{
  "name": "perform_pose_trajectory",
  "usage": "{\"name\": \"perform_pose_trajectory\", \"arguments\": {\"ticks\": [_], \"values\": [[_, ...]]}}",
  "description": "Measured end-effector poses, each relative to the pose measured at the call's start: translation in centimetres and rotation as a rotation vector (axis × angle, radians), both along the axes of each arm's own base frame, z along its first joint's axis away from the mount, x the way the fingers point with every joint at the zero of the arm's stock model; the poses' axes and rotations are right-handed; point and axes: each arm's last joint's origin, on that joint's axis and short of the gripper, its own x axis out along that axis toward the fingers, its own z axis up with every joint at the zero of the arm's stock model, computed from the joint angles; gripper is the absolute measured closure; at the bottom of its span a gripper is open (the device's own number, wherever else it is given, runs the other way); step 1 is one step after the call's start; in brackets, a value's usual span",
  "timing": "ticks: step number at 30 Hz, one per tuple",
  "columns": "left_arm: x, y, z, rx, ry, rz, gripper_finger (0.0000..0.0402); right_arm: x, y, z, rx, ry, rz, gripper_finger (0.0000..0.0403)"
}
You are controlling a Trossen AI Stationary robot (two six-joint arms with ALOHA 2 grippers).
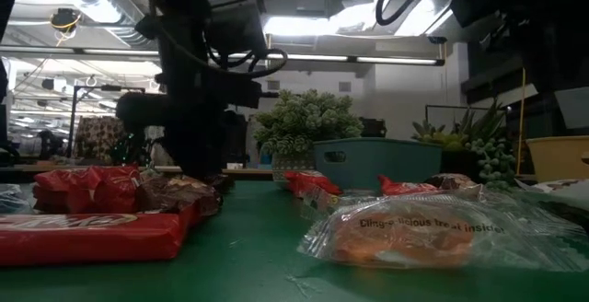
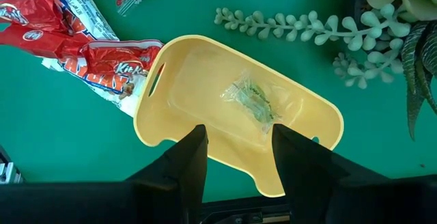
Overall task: Organize candy in baskets
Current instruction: Put the brown chocolate into the blue bin
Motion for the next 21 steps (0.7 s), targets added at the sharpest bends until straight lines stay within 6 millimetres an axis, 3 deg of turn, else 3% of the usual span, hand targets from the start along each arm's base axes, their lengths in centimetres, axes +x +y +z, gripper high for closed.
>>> {"name": "perform_pose_trajectory", "arguments": {"ticks": [9, 21], "values": [[1.4, -0.3, 1.7, -0.045, -0.075, 0.077, 0.0285, 0.0, 0.0, 0.0, 0.001, -0.004, 0.0, 0.0237], [4.2, -2.5, 5.1, -0.269, -0.273, 0.066, 0.0285, 0.4, 0.1, 0.0, 0.012, -0.043, 0.0, 0.0237]]}}
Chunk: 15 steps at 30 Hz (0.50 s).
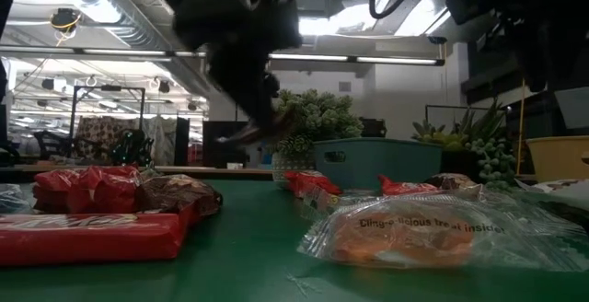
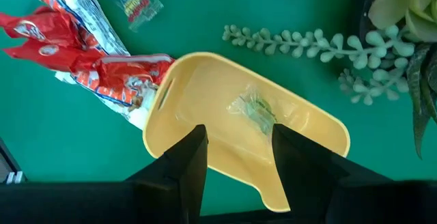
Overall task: Organize candy in baskets
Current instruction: Put the brown chocolate into the blue bin
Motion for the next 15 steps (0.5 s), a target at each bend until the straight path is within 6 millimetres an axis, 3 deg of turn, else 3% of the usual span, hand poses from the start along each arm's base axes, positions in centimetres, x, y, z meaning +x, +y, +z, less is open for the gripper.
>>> {"name": "perform_pose_trajectory", "arguments": {"ticks": [8, 15], "values": [[2.0, -1.1, 2.0, -0.045, -0.263, 0.023, 0.0285, 0.1, 0.0, 0.0, 0.002, -0.007, 0.0, 0.0237], [3.3, -0.7, 3.6, 0.04, -0.481, 0.128, 0.0285, 0.1, 0.0, 0.0, 0.002, -0.007, 0.0, 0.0237]]}}
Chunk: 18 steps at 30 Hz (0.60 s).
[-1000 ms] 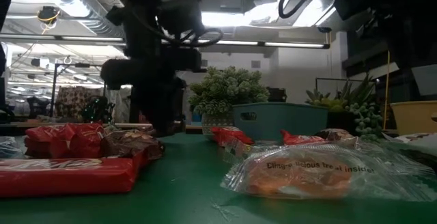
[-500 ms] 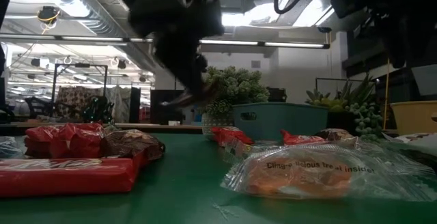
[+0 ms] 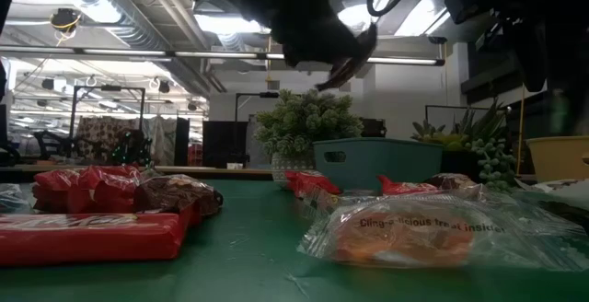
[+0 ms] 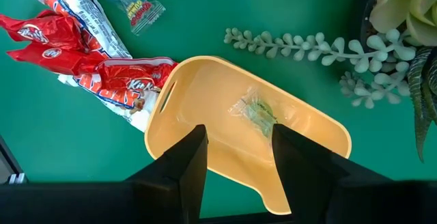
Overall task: Organize candy in baskets
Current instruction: Put the brown chocolate into the blue bin
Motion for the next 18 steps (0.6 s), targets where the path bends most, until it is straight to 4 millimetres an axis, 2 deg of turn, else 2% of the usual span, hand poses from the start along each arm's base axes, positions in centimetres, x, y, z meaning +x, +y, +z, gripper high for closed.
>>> {"name": "perform_pose_trajectory", "arguments": {"ticks": [6, 13, 18], "values": [[0.7, 0.26, 0.91, 0.039, -0.133, 0.098, 0.0285, 0.01, 0.0, 0.0, 0.0, -0.001, 0.0, 0.0237], [0.74, 0.51, 0.72, 0.038, -0.13, 0.179, 0.0283, 0.02, 0.01, 0.0, 0.001, -0.002, 0.0, 0.0237], [0.73, 0.83, 0.66, 0.008, -0.127, 0.211, 0.0253, 0.02, 0.01, 0.0, 0.001, -0.002, 0.0, 0.0237]]}}
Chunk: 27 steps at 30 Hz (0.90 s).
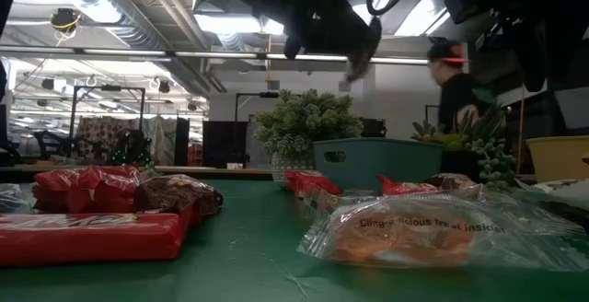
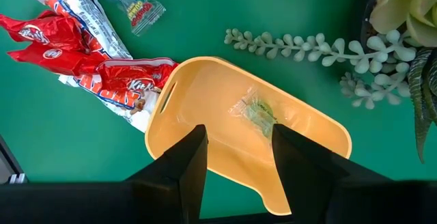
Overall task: Organize candy in baskets
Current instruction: Put the brown chocolate into the blue bin
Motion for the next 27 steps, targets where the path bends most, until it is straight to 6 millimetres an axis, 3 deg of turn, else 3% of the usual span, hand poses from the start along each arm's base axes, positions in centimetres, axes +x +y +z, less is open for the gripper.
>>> {"name": "perform_pose_trajectory", "arguments": {"ticks": [7, 15, 27], "values": [[0.0, 0.4, 0.0, 0.0, 0.002, 0.01, 0.0205, 0.0, 0.0, 0.0, 0.0, 0.0, 0.0, 0.0237], [0.0, 0.4, -0.1, 0.0, 0.006, 0.01, 0.02, 0.1, 0.0, 0.0, 0.001, -0.013, 0.026, 0.0237], [-1.1, -0.2, 1.7, -0.025, -0.002, -0.062, 0.0203, 2.8, 0.8, 0.7, 0.001, -0.368, 0.482, 0.0237]]}}
